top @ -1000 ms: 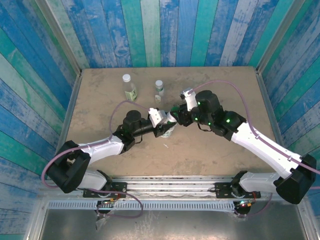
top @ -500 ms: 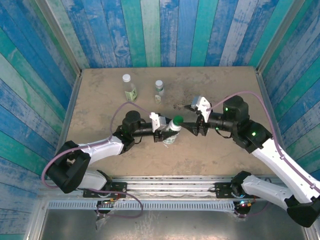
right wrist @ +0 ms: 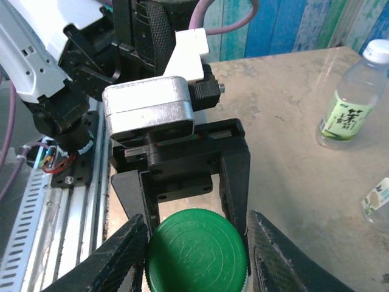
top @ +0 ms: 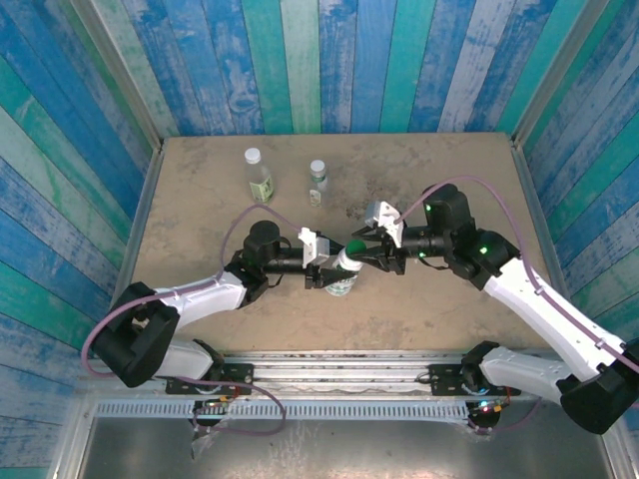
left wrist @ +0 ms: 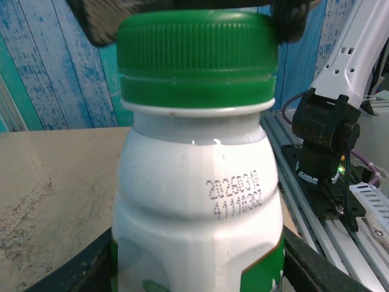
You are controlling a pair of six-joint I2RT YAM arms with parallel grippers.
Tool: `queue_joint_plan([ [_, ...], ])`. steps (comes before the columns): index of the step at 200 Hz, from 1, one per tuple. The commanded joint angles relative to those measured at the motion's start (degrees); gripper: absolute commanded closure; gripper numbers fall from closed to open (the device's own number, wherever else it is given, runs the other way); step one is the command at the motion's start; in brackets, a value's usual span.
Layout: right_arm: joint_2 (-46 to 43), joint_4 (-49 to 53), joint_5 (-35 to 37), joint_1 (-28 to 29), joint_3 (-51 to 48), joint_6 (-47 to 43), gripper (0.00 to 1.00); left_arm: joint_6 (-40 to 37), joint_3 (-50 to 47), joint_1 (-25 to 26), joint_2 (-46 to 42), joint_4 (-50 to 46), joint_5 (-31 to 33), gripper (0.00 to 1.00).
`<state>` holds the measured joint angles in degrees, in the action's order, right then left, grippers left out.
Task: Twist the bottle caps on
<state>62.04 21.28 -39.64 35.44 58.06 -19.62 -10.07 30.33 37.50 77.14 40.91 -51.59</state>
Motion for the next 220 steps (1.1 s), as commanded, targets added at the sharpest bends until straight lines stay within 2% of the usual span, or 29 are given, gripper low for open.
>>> queue_joint_plan([
  [1,0.5,1.5,-2.0,-0.2,1.2,-0.2,0.53,0.9,0.8,-0.1,-3.1,1.1,-1.4,0.45],
  [18,0.5,1.7,-2.3,-0.2,1.0,-0.4,0.49,0.9,0.7,-0.1,-3.2,1.1,-1.2,0.45],
  [68,1.2,2.1,-3.4,-0.2,1.5,-0.2,0.67,1.5,0.8,-0.1,-3.1,1.5,-1.0,0.43],
  [86,1.0,2.1,-2.8,-0.4,1.9,-0.1,0.73,1.8,0.8,-0.1,-3.2,1.9,-0.6,0.38],
  [124,0.0,0.5,-3.3,-0.7,1.6,1.2,0.73,2.5,0.8,-0.1,-2.9,2.8,-0.4,0.21],
  [142,-0.4,-1.1,-4.1,-0.7,0.9,2.1,0.73,2.6,1.1,-0.1,-2.4,2.6,-1.1,0.18],
  [188,-1.6,-4.1,-5.4,-0.8,-0.1,3.7,0.74,2.8,1.8,-0.1,-1.1,2.3,-2.3,0.18],
  [220,-1.5,-3.9,-5.5,-0.7,-0.6,3.9,0.74,2.8,1.4,-0.1,-1.8,2.6,-1.4,0.33],
])
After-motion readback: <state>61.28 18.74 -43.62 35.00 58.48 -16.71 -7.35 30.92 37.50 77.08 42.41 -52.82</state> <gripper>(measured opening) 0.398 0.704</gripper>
